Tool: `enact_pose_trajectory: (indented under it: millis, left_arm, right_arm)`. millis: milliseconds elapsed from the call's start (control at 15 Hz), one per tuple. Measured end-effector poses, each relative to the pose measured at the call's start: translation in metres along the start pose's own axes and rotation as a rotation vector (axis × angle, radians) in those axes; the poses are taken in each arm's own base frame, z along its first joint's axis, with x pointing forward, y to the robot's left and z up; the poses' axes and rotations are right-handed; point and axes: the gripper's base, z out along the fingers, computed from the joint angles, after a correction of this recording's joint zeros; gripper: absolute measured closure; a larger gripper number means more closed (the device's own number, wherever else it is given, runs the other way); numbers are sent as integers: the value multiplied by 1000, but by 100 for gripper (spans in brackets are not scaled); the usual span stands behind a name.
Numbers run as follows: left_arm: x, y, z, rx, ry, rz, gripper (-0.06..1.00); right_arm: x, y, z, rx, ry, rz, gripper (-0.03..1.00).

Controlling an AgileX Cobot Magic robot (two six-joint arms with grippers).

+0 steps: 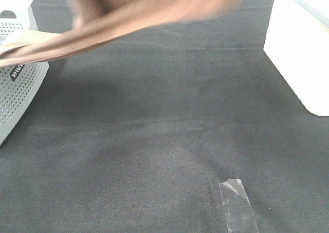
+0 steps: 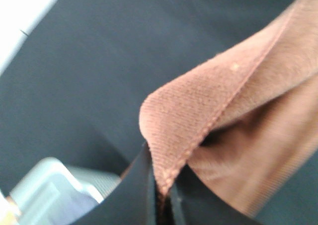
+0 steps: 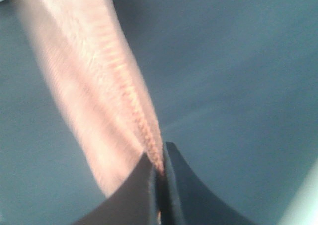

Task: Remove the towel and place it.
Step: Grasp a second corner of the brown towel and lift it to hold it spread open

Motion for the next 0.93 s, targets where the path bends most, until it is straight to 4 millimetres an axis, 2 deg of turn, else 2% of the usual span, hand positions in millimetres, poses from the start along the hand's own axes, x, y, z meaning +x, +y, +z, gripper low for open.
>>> enact_pose_trajectory:
  millis: [200,333,533,600,733,933]
  left_arm:
    - [-14,15,14,-176,-134,82,94]
    - [-26,24,23,-307,-243,168,94]
    - [-42,31,45,-427,-430,253,94]
    - [-44,37,56,-467,-506,262,94]
    - [-41,45,69,-497,-536,270,94]
    - [-36,59,72,-556,-589,284,94]
  right_arm:
    - [-45,-34,-20,239,-108,-82,97]
    - [-73,-51,-28,359,-201,-136,97]
    - [-104,-66,-20,511,-343,-177,97]
    - [-114,-70,-11,564,-415,-176,97]
    - [-118,-80,-1,590,-485,-123,97]
    - [-115,-100,0,614,-548,-23,97]
